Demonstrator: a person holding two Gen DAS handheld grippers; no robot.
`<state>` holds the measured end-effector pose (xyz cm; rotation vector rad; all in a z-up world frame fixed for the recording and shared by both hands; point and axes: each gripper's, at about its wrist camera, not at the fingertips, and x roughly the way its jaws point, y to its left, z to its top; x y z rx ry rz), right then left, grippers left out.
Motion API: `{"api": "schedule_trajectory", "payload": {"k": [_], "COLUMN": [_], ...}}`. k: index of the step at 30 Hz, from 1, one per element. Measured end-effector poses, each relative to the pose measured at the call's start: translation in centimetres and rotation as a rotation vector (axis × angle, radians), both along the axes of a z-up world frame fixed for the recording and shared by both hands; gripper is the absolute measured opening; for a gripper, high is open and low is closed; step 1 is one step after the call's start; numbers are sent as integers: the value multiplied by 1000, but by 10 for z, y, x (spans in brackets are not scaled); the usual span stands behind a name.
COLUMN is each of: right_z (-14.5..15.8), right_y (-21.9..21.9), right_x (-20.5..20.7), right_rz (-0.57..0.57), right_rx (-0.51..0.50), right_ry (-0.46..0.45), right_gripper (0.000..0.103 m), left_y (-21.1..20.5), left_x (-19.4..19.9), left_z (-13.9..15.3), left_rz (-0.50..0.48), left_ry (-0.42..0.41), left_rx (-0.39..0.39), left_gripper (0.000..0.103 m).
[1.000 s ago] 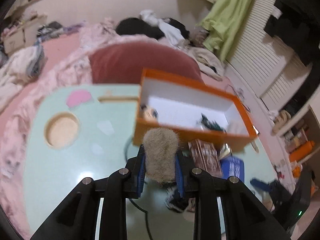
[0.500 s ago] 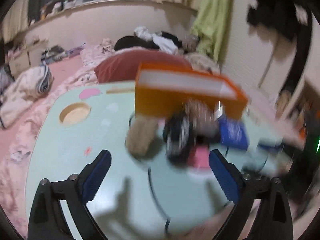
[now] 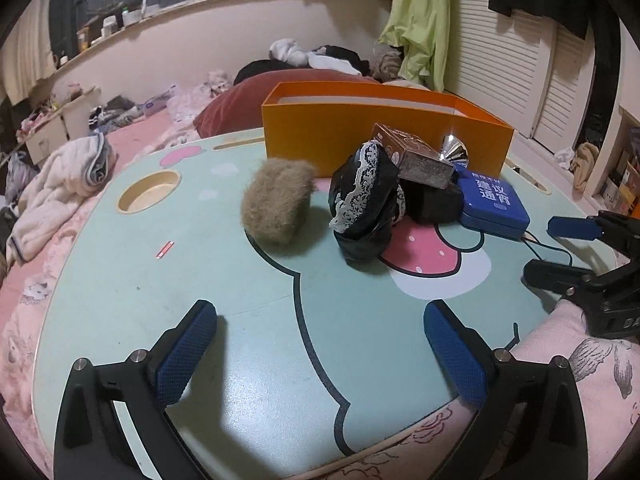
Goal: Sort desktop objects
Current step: 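Reach the right gripper into the box and grasp the white figurine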
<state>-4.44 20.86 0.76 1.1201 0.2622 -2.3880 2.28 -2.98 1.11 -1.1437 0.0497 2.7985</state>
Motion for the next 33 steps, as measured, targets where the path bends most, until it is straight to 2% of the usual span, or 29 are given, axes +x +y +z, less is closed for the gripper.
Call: {"api": "schedule_trajectory", "payload": {"k": [2,4,6,7,9,11,12,17,20,23,28,29,33], "right_z": [10,34,60,69,90,93,90,50,26,-1,-3,-2,11], "right_y": [-1,-5,-17,-23,-45,-69,-88,-142,-158,-174,-185,-185,-171], "right_x": [4,2,-13,-22,-58,-92,-116,-184,-205,-213,-208,-204,-195], "right_rz": [25,58,84,88,101,123,118,20,-7,-40,-56,-54,-44], "right_rx": [-39,-114,-187,-214,-291,-325,-317,-205,-192,-108,-56,-54,-118], "right_ry": [25,53,41,26,-77,-206,-279,-455,-547,-650,-575,-568,-507], "right_gripper": [86,86,85,81,72,58,55,42,41,40,35,31,31], "left_y": [-1,0,0,-1,0,-1,-1,0,1,0,-3,-3,-3], "left_x": [-2,-1,0,-1,0,-2,-2,-1,-1,0,-1,0,-1], "left_z": [1,0,0,0,0,1,1,-1,-6,-9,-11,-11,-11], "left_rz": [-1,0,0,0,0,0,0,-2,-4,-3,-2,-2,-1], "left_ry": [-1,0,0,0,0,1,1,5,10,10,9,9,9], "left_rx": [0,-1,0,0,-1,0,0,4,8,8,10,11,11], "left_gripper": [103,103,103,103,103,103,103,103,103,103,103,103,103]}}
